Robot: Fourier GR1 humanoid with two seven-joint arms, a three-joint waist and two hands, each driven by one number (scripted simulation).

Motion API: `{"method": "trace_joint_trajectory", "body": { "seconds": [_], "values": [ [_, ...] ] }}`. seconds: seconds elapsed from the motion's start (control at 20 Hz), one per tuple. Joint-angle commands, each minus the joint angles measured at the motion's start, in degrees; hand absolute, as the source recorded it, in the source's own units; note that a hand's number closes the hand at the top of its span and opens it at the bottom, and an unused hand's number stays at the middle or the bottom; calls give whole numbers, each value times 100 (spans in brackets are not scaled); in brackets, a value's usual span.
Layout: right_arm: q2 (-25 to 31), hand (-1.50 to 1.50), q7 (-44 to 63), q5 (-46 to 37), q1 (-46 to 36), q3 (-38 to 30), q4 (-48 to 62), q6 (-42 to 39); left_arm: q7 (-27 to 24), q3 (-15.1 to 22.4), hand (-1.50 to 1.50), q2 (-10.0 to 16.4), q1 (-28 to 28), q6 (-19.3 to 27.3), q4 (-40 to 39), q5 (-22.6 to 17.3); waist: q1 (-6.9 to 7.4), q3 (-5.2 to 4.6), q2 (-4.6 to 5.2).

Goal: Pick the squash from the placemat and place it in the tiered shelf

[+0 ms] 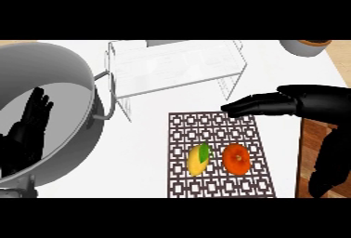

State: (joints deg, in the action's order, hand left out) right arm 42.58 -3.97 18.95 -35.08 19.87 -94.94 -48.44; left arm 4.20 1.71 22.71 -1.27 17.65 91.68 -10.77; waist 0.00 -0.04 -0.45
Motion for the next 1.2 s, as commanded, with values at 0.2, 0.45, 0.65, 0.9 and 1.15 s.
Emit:
{"method": "trace_joint_trajectory", "body": {
  "seconds": [0.2, 0.45, 0.65, 0.9, 1.15],
  "values": [
    [260, -150, 662, -2028, 119, 538, -1752, 432, 143, 214, 0, -267, -139, 4, 303, 71, -129, 9, -6],
    [-78, -150, 1042, -3125, 846, 1135, -2115, 825, 379, 30, 0, -177, -230, -138, 504, 38, -47, 10, 26],
    [-301, -150, 947, -4326, 732, 1536, -1773, 1185, 107, 292, 0, -551, -253, -51, 292, 284, 24, 10, 56],
    [-122, -150, 1286, -5166, 816, 1825, -1895, 1144, 73, 27, 0, -496, -480, -320, -2, 125, -27, 1, 53],
    [-404, -150, 604, -5972, 1372, 1957, -1215, 1935, 126, 45, 0, -604, -403, -305, 84, 345, -10, 6, 52]
  ]
}}
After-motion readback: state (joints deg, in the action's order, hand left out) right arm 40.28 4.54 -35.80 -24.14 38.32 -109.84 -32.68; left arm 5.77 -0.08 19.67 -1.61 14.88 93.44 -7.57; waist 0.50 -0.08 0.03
